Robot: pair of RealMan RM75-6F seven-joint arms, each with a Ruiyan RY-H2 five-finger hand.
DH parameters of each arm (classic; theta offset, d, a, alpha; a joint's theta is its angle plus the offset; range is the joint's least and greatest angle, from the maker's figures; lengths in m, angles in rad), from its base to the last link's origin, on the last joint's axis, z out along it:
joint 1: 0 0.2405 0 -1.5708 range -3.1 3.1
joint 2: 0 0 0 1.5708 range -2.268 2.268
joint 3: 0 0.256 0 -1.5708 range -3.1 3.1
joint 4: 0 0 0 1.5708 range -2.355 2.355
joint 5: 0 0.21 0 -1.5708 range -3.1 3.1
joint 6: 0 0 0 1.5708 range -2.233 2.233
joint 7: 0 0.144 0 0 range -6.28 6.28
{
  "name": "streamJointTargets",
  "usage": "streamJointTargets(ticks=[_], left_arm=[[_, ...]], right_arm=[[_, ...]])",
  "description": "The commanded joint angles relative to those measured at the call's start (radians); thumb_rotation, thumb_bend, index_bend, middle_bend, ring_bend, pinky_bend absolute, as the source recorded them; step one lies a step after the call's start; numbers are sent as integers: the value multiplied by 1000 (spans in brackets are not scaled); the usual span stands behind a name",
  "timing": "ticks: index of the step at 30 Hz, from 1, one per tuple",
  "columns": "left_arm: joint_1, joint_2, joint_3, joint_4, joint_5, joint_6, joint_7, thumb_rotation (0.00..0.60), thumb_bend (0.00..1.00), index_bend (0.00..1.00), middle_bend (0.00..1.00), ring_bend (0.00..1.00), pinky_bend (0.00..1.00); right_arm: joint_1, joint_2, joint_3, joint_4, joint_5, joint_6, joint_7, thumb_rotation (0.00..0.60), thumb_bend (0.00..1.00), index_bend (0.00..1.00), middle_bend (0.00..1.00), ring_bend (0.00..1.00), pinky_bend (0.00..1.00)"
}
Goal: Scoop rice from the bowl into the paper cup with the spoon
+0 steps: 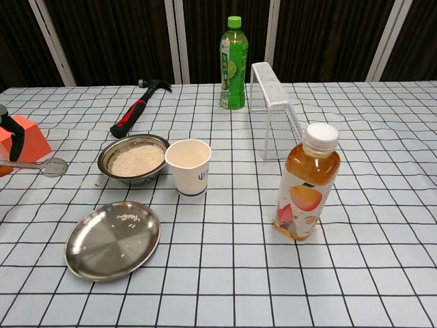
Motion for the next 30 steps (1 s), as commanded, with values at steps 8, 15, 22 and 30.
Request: streamJointTargets(ticks=[8, 15, 22, 30], left_arm=[[-138, -50, -60, 74, -149, -43, 131, 600, 609, 538, 1000, 1000, 1000], [-245, -94, -85, 152, -241, -73, 233, 600, 624, 556, 1000, 1000, 1000], [-356, -121, -91, 208, -353, -91, 373, 600, 633, 555, 1000, 1000, 1000], [-477, -140, -69, 249, -536, -102, 560, 600, 635, 553, 1000, 1000, 1000]], right_arm=[[-4, -5, 3, 3, -1, 12, 4, 600, 327, 0, 0, 0, 0], [-9, -14, 8, 7, -3, 27, 8, 600, 327, 0, 0, 0, 0], [-12, -20, 11, 10, -5, 39, 8, 600, 327, 0, 0, 0, 0], [-14, -25, 15, 10, -10, 51, 7, 600, 327, 0, 0, 0, 0]])
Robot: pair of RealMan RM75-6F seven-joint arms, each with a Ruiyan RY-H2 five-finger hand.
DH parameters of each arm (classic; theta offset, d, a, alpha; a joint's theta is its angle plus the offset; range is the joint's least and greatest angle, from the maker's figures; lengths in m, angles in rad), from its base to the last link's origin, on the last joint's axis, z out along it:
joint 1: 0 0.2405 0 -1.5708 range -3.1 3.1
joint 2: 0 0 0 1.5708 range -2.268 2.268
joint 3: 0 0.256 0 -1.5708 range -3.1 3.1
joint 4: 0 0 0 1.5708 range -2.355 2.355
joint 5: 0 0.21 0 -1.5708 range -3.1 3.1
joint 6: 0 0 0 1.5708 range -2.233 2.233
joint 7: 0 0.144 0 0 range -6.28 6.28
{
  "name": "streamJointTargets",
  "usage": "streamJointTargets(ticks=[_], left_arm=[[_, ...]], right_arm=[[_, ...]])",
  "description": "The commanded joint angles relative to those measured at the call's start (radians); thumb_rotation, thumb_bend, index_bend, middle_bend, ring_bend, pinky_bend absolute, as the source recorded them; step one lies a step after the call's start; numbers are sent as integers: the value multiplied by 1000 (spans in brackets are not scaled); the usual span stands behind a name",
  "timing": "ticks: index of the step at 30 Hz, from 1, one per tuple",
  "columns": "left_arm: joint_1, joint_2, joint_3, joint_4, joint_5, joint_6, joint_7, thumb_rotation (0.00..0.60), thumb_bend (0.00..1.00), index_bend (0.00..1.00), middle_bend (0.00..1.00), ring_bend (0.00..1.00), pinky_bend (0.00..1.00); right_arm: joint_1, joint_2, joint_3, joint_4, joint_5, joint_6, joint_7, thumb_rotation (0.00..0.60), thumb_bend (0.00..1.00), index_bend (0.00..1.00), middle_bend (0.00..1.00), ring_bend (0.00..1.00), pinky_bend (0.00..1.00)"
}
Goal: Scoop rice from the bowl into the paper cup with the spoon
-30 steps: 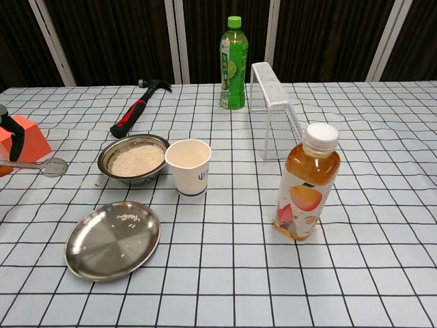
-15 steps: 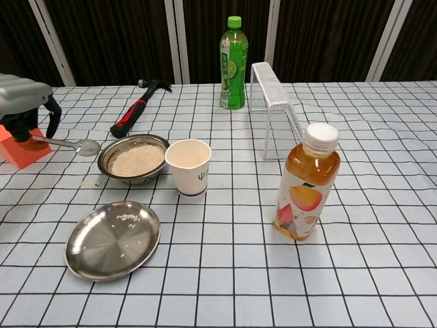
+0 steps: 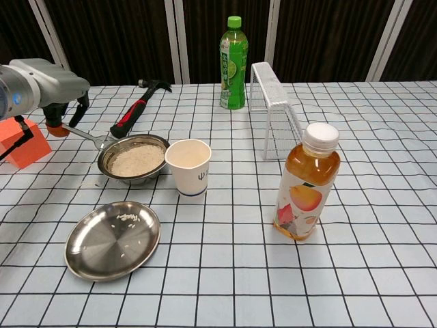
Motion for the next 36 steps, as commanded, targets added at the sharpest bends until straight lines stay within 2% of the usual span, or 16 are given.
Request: streamJointTargets(ticks=[1, 7, 17, 36], left_arm=[[-69, -19, 11, 27, -97, -4, 85, 600, 635, 553, 1000, 1000, 1000], [-142, -43, 29, 46, -200, 25, 194, 600, 636, 559, 1000, 1000, 1000], [-214, -83, 43, 109, -295, 48, 282, 600, 637, 561, 1000, 1000, 1000], [-288, -170, 41, 213, -364, 40, 342, 600, 637, 562, 1000, 1000, 1000]], right_arm=[[-1, -1, 1, 1, -1, 2, 0, 600, 327, 0, 0, 0, 0], [-3, -4, 3, 2, -4, 9, 2, 600, 327, 0, 0, 0, 0], [-5, -8, 6, 2, -7, 19, -1, 600, 327, 0, 0, 0, 0], [-7, -11, 11, 8, -15, 29, 3, 600, 328, 0, 0, 0, 0]])
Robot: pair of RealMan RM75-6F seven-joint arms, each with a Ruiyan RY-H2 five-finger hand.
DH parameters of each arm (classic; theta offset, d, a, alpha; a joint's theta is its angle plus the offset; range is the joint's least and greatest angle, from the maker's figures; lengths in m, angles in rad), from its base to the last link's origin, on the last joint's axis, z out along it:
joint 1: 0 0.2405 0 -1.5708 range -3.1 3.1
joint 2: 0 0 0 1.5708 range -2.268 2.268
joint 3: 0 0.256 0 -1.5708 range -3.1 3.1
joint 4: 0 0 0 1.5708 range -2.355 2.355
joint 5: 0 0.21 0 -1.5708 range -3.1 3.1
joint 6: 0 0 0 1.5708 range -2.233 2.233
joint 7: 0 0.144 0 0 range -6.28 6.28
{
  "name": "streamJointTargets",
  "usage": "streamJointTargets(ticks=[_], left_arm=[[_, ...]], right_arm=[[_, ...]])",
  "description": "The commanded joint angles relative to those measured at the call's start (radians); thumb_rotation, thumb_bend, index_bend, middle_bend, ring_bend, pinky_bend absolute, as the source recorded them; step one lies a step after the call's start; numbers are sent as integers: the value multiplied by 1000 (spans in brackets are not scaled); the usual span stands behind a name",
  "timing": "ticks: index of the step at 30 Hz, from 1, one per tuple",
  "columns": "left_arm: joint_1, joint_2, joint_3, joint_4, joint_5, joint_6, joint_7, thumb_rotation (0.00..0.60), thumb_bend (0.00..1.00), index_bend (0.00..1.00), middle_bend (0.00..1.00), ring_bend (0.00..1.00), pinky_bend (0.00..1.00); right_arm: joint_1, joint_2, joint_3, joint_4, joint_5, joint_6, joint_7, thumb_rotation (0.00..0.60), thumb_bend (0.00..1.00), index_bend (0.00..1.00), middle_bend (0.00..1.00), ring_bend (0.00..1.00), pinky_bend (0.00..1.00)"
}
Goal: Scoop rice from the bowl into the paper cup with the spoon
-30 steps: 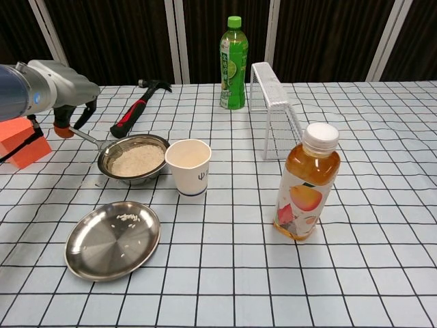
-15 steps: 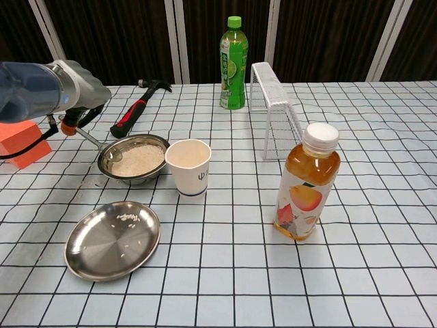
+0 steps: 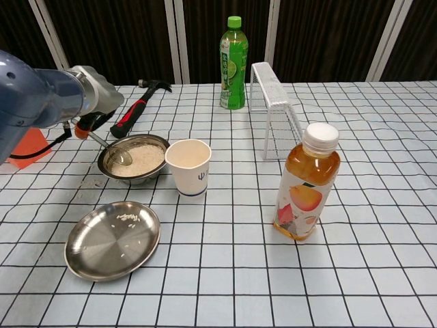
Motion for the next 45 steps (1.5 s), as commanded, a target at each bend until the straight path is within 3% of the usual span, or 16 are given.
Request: streamJointTargets(ticks=[1, 20, 45], left_arm=[[-11, -14, -3, 12, -8, -1, 9, 600, 637, 562, 1000, 1000, 1000], [-30, -95, -31, 57, -30, 3, -17, 600, 637, 564, 1000, 1000, 1000], [93, -60, -92, 6, 49, -54, -333, 600, 638, 566, 1000, 1000, 1000]], right_arm=[[0, -1, 1, 1, -1, 2, 1, 600, 327, 0, 0, 0, 0], [-3, -1, 2, -1, -8, 12, -5, 600, 327, 0, 0, 0, 0], [-4, 1, 3, -9, -5, 10, -20, 600, 327, 0, 0, 0, 0]])
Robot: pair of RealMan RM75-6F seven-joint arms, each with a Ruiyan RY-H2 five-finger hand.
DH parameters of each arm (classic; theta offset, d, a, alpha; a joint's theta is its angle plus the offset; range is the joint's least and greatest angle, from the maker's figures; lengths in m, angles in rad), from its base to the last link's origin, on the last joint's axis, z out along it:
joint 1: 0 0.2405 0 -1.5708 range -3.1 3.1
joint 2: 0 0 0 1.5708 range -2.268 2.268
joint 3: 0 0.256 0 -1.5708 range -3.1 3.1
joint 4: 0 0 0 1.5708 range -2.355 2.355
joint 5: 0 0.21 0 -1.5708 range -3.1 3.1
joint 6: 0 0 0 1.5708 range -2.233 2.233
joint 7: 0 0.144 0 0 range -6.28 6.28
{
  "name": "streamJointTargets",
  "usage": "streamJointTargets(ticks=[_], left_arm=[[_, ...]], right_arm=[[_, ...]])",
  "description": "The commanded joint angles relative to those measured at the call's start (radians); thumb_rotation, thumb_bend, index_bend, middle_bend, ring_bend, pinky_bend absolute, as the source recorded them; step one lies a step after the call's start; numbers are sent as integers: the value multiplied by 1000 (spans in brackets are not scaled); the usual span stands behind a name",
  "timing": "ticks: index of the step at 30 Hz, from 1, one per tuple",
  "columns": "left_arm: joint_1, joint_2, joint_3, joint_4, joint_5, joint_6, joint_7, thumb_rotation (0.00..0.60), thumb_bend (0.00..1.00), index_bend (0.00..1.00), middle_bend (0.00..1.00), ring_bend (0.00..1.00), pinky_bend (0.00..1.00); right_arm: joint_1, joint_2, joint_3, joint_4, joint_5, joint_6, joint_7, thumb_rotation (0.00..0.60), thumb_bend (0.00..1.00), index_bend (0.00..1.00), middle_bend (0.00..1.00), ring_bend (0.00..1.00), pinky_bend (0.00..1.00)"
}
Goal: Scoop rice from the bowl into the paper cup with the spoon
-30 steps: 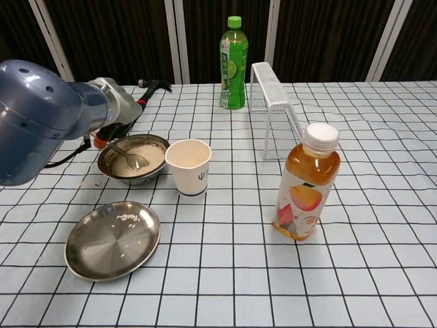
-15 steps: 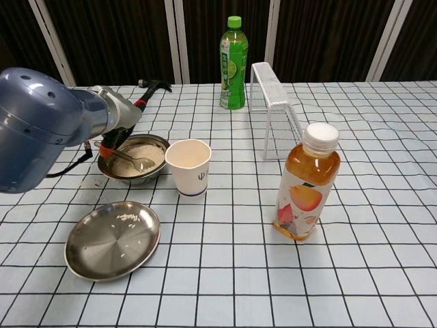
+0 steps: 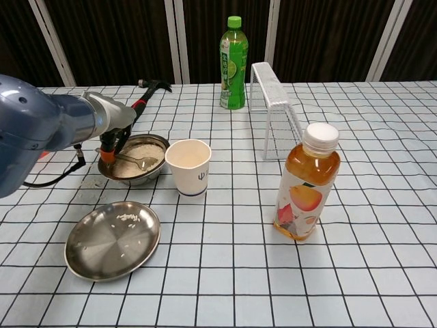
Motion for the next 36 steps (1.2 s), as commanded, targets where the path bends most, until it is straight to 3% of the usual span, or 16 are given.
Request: streamJointTargets(ticks=[1, 11, 36], left_arm=[[20, 15, -25, -18, -5, -13, -51, 600, 638, 565, 1000, 1000, 1000], [43, 75, -42, -79, -27, -25, -105, 600, 638, 565, 1000, 1000, 1000], [81, 253, -12, -280, 1, 26, -192, 600, 637, 565, 1000, 1000, 1000]], right_arm=[[0, 0, 0, 0, 0, -1, 0, 600, 327, 0, 0, 0, 0], [1, 1, 0, 1, 2, -5, 1, 600, 327, 0, 0, 0, 0], [1, 7, -3, -6, 10, -16, -8, 600, 327, 0, 0, 0, 0]])
